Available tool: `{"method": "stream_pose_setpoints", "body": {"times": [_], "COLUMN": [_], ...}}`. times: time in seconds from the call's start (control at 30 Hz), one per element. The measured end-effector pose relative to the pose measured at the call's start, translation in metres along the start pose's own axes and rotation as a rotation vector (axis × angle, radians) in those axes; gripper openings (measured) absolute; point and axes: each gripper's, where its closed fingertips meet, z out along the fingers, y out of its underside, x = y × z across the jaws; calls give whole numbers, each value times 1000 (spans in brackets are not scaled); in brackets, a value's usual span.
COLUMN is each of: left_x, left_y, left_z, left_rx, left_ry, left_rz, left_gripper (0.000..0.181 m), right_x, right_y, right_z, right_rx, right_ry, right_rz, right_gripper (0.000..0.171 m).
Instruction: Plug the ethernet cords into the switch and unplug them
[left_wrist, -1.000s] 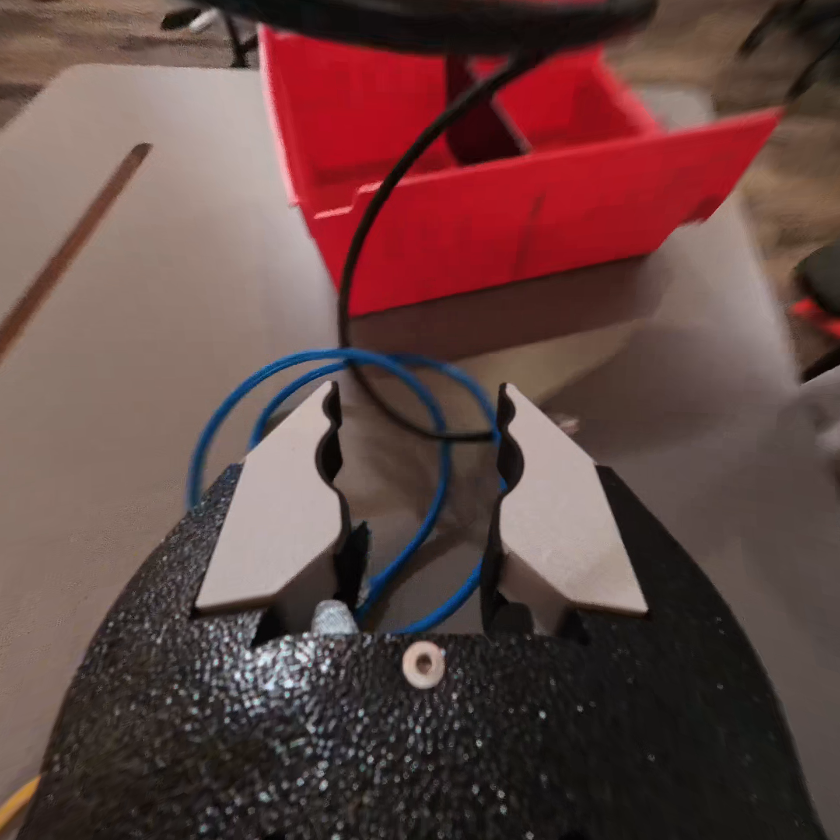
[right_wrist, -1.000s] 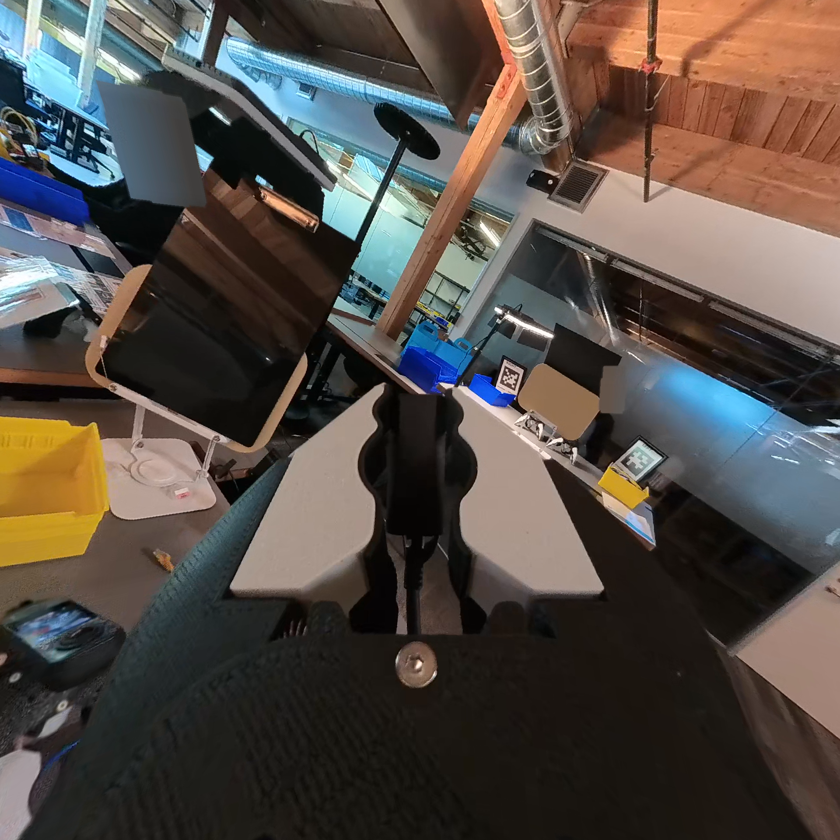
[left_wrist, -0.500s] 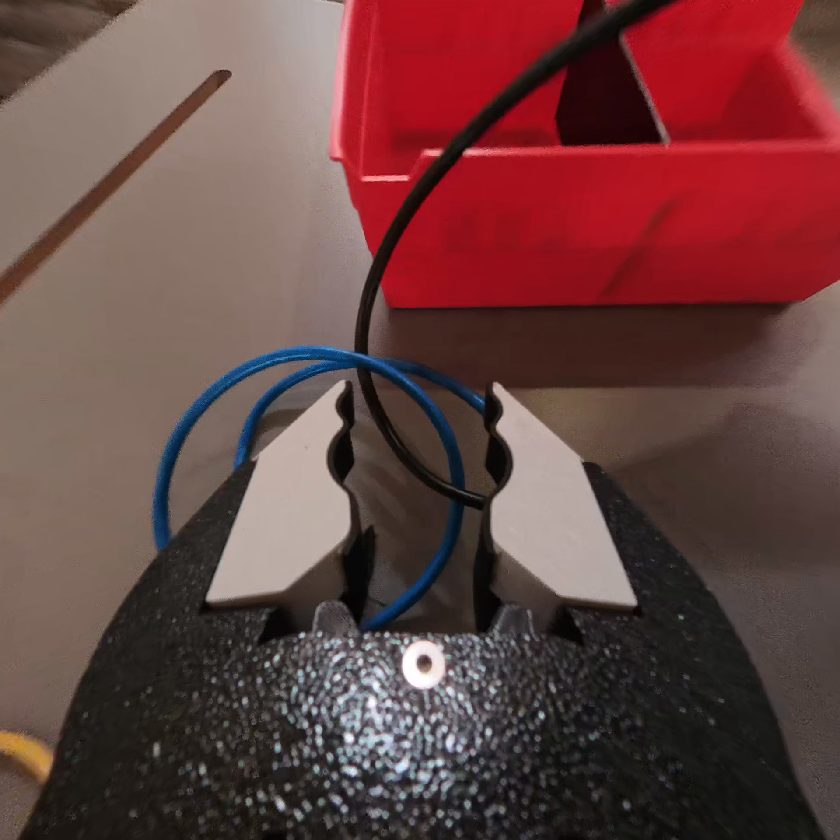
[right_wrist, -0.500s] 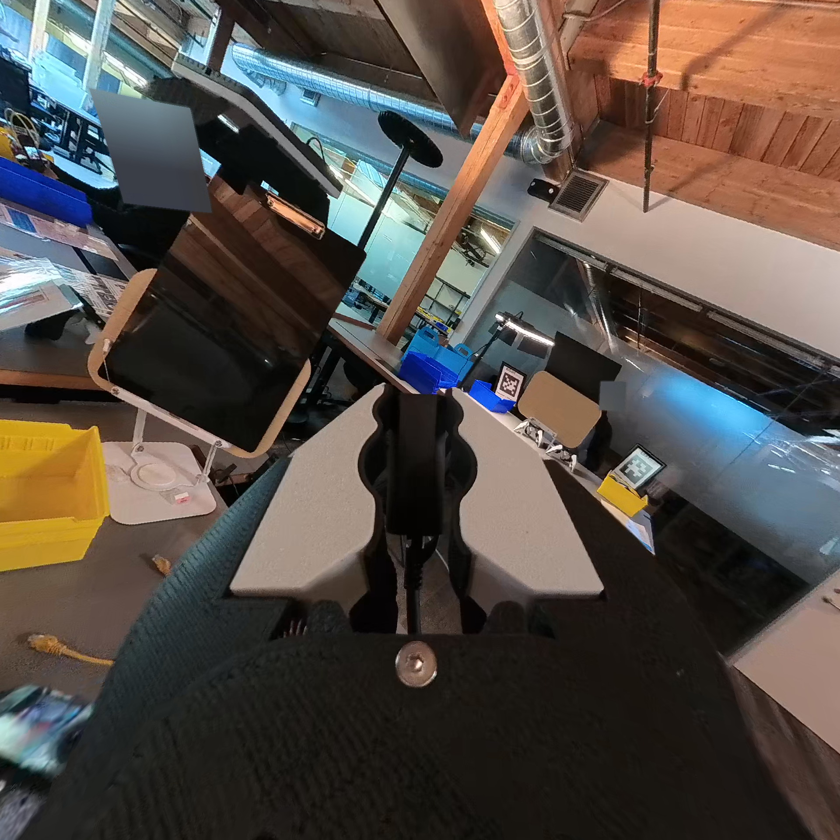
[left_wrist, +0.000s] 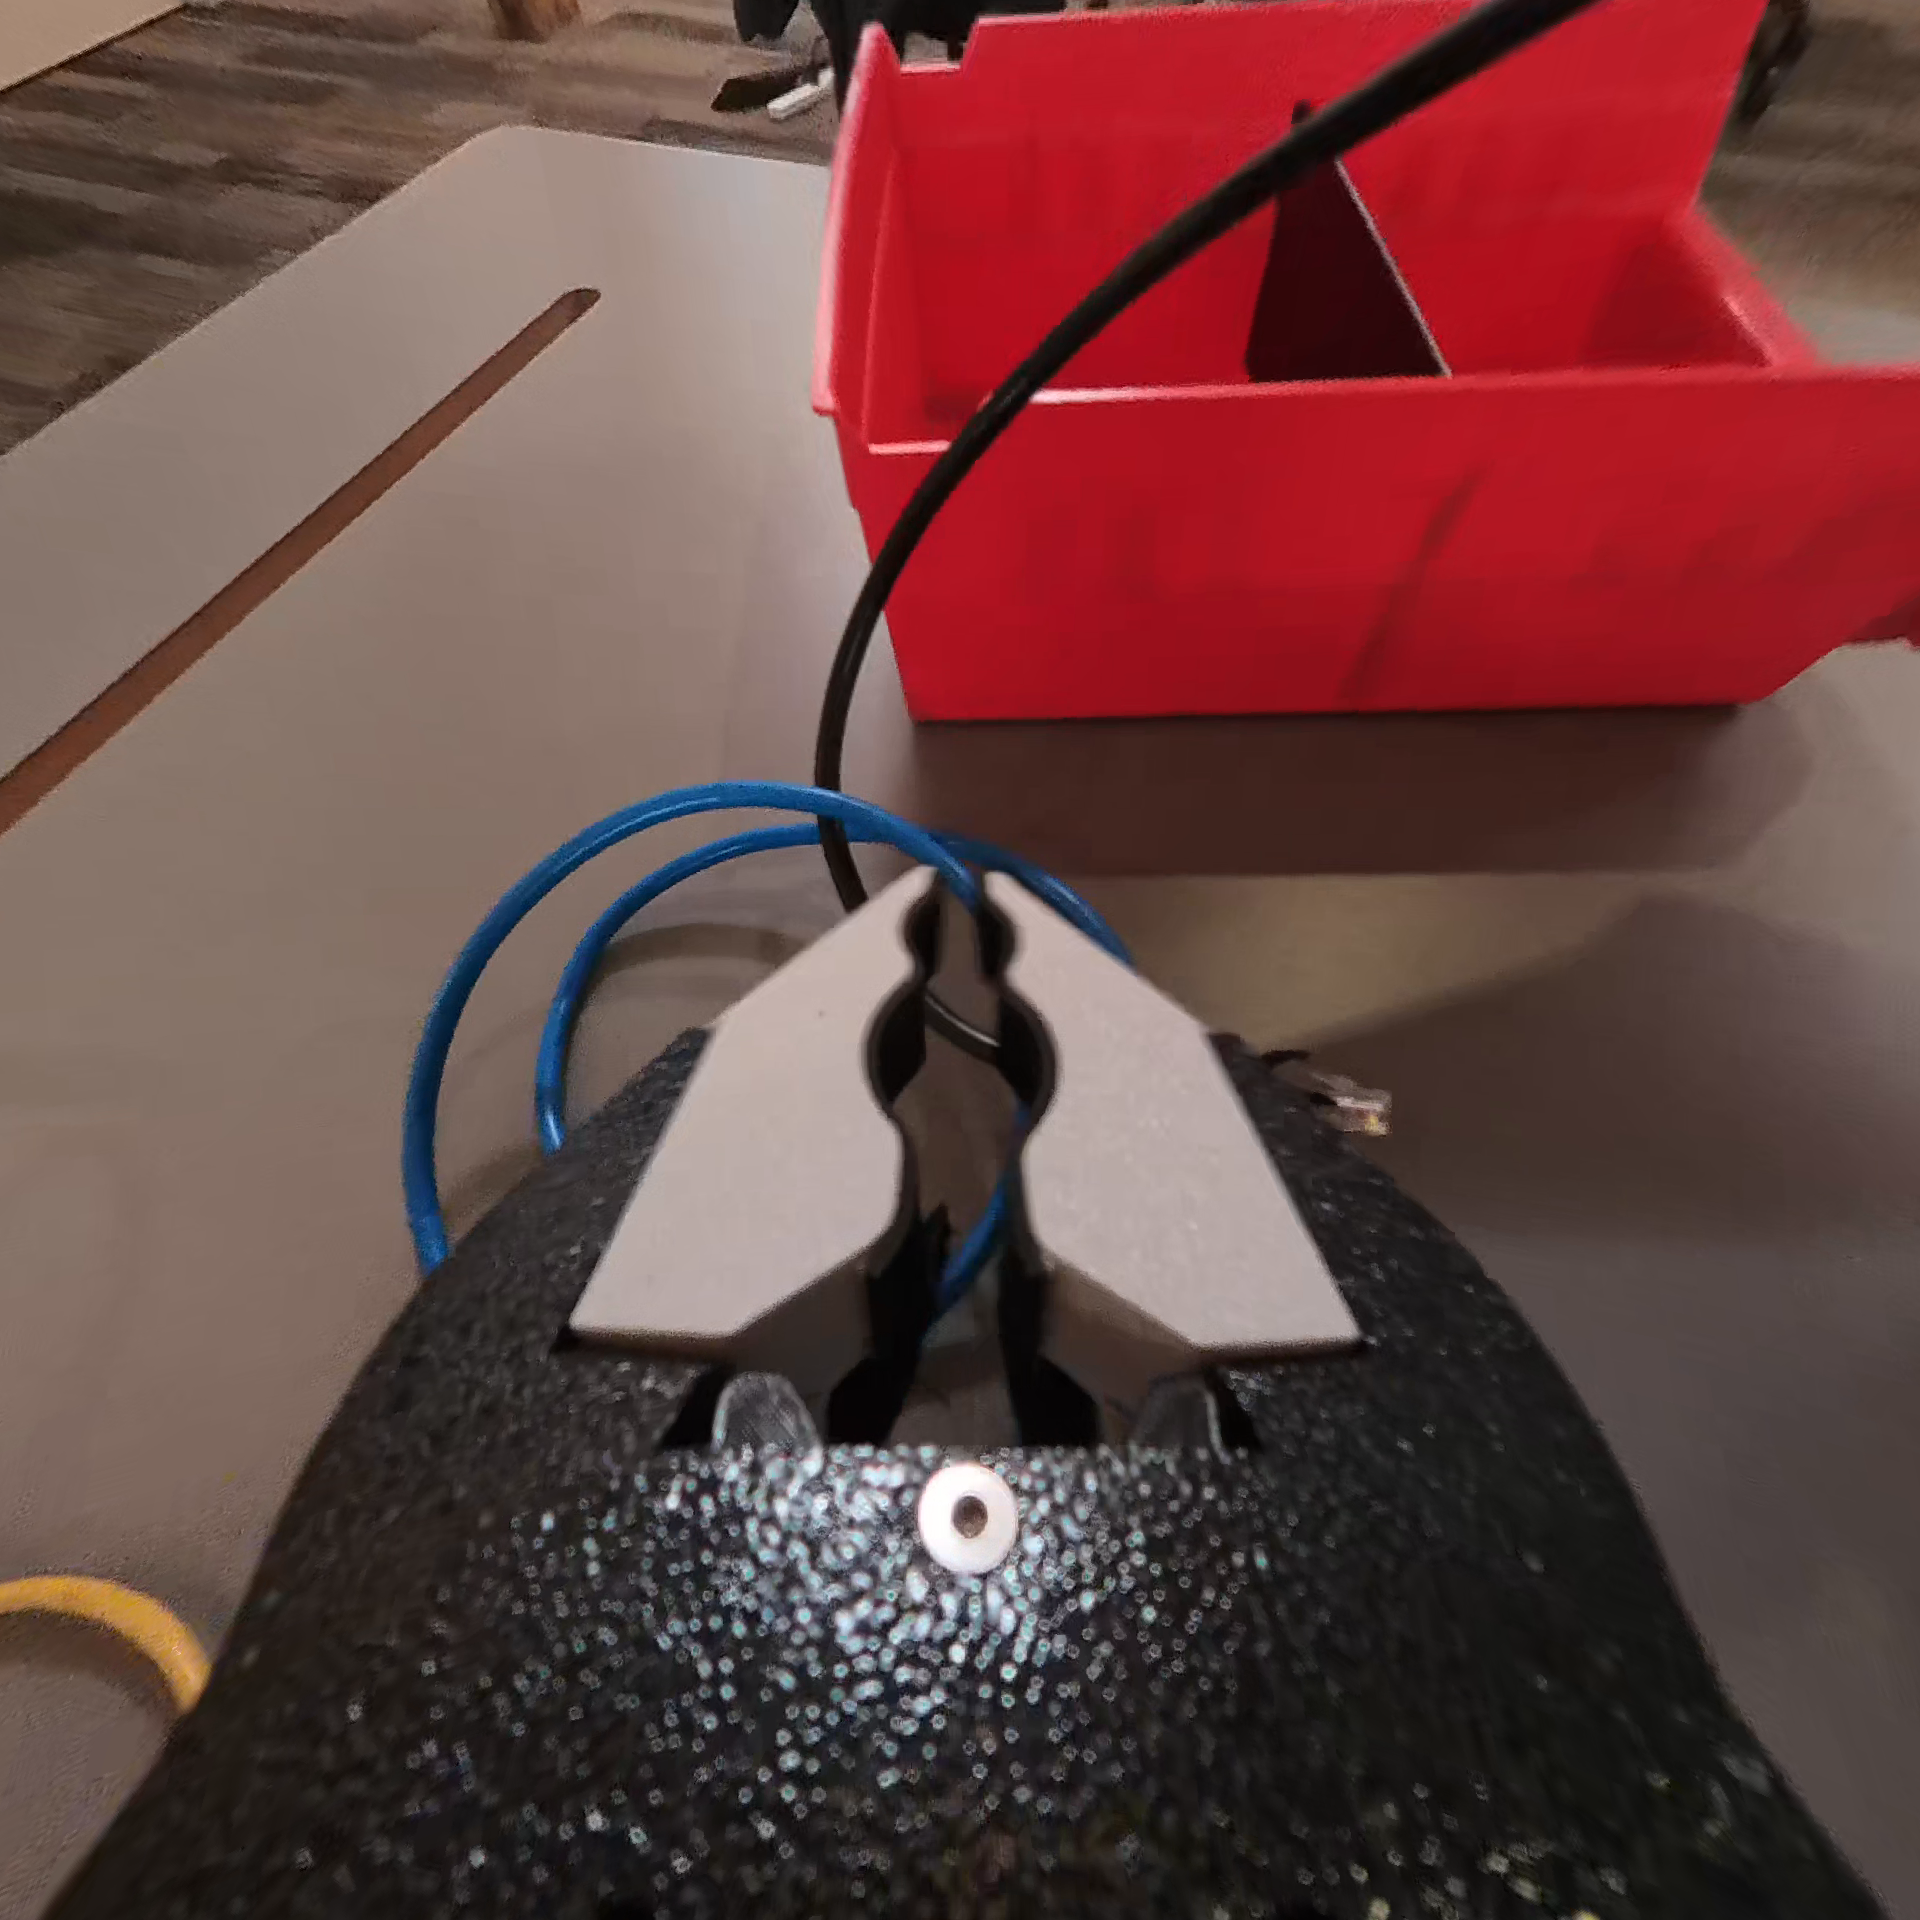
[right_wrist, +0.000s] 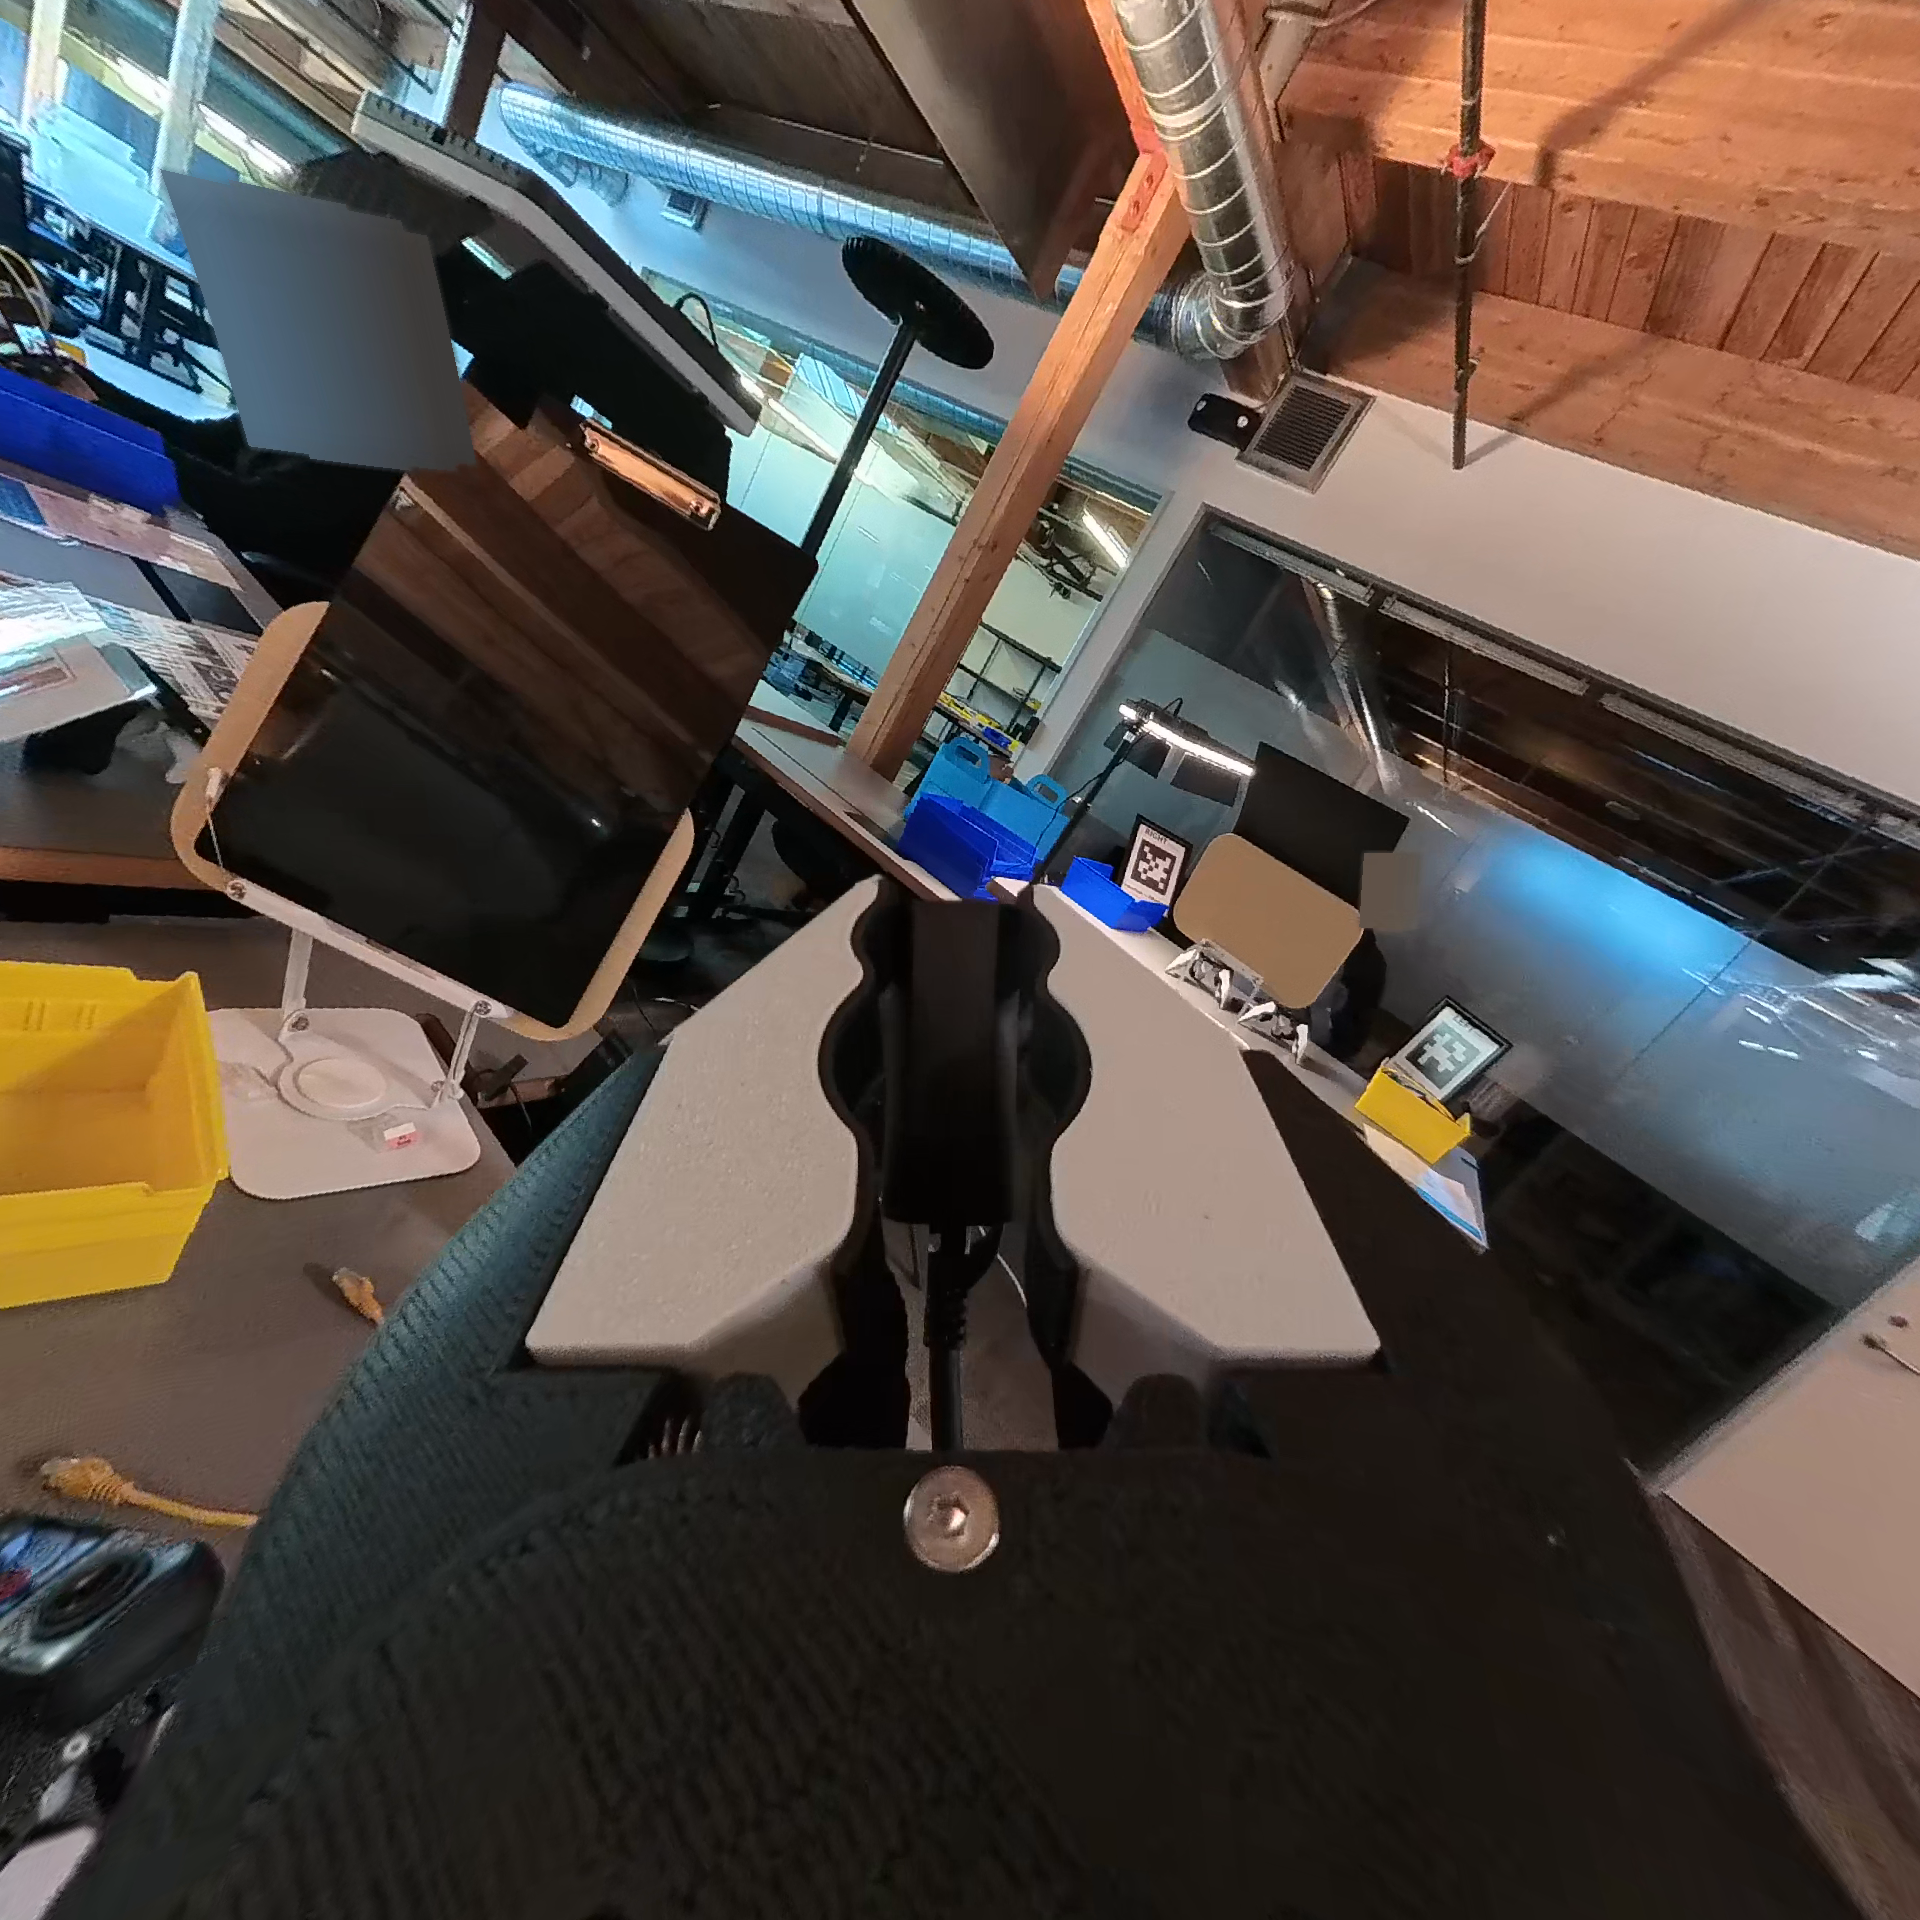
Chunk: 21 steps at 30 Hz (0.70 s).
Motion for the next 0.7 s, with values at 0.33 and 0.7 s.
{"method": "stream_pose_setpoints", "body": {"times": [0.33, 0.7], "left_x": [-3, -15], "left_y": [-3, 45], "left_z": [23, 37], "left_rx": [-69, -243], "left_ry": [-161, -178], "left_rz": [187, 117], "left_gripper": [39, 30], "right_x": [-7, -4], "right_y": [-2, 3], "right_z": [3, -1], "right_rx": [-2, -8], "right_ry": [-9, -5], "right_rz": [-16, -5], "right_gripper": [21, 21]}}
